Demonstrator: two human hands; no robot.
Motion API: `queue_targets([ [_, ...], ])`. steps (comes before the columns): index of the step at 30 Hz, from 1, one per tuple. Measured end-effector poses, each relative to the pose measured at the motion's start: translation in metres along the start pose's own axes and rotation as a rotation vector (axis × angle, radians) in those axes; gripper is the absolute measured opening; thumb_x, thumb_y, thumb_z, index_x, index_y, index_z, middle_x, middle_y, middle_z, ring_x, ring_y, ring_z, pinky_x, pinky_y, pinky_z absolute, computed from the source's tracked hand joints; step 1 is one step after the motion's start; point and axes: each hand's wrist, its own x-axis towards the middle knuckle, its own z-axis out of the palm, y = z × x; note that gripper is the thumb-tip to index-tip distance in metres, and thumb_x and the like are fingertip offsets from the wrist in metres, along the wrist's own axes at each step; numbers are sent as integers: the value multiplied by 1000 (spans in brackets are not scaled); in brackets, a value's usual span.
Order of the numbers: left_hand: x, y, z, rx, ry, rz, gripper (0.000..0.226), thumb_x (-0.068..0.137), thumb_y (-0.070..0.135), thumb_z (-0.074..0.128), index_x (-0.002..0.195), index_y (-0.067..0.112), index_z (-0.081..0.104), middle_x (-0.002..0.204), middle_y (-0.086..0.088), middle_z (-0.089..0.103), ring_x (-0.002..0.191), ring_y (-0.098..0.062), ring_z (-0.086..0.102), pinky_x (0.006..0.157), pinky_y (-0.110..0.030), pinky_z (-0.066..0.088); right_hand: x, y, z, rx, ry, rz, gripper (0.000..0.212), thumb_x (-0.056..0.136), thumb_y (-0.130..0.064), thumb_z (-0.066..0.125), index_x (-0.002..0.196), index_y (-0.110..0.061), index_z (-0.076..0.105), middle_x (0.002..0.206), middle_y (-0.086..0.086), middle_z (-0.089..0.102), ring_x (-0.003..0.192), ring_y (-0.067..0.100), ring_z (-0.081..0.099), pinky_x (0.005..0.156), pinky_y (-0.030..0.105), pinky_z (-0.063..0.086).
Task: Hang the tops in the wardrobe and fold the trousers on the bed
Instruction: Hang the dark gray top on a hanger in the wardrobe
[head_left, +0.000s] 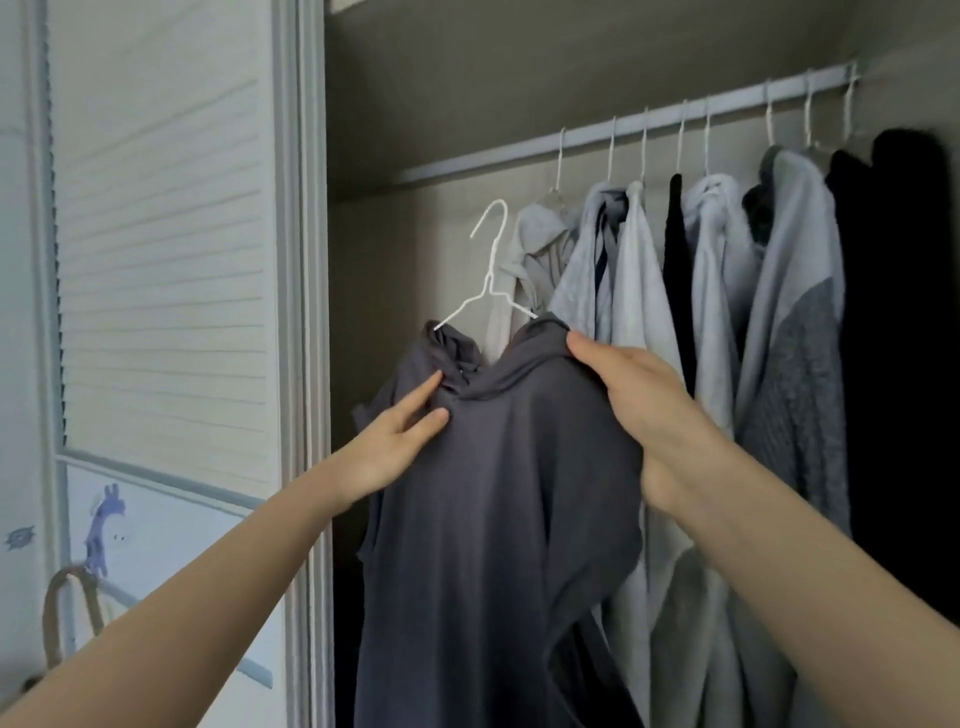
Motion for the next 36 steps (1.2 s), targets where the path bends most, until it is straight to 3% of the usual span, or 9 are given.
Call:
queue_targets([
  [3,11,15,1,-208,-31,65,58,82,74,49,137,63,33,152,24,32,141,-3,31,119,-39,25,29,-15,31,36,3,-74,19,91,-29,63,94,-11,69,80,5,73,66,12,69,60,23,57],
  [6,27,37,-9,-346,-119,115,87,68,83,58,145,51,30,152,19,37,129,2,47,110,-32,38,71,-29,67,27,51,-165,30,90,-32,64,101,-4,65,94,16,70,84,24,68,80,36,58],
  [10,36,53,-20,-235,-97,307,96,76,42,78,150,42,16,145,26,42,128,9,45,102,-12,41,130,-47,118,-13,108,-302,23,93,-23,59,72,-15,52,71,7,56,66,21,57,66,29,49],
  [13,48,33,-26,82,140,362,108,76,23,82,153,35,7,134,33,42,123,9,46,100,-11,41,175,-59,148,-20,183,-404,16,93,-20,56,81,-11,52,79,9,53,77,23,55,65,23,44],
  [16,70,8,-31,71,364,236,81,84,11,71,146,28,22,110,26,53,97,4,58,83,-10,45,209,-64,169,-116,239,-442,40,96,-25,52,125,2,43,114,13,52,86,17,51,44,14,31],
  [19,98,-20,-30,-65,428,59,32,89,5,61,119,14,53,101,4,66,99,-18,64,84,-28,53,241,-62,178,-242,340,-550,53,99,-23,49,136,8,27,139,21,39,115,27,49,66,9,22],
  [21,117,-33,-29,-175,438,8,14,92,3,56,101,10,64,94,-5,70,95,-24,66,87,-37,55,258,-57,181,-364,392,-569,52,100,-22,46,135,9,25,141,23,35,118,29,47,68,10,20],
  [28,159,-62,-7,-277,427,-30,23,97,5,50,107,18,66,98,-1,70,94,-17,66,91,-38,54,316,-46,169,-697,420,-367,54,94,-15,49,137,6,23,144,21,30,128,38,42,102,41,38],
  [36,169,-87,17,-171,390,39,32,95,-5,46,117,17,53,98,11,60,85,4,56,65,-1,43,360,-33,153,-679,511,-234,52,94,-11,48,138,7,26,143,21,33,127,37,44,99,37,39],
])
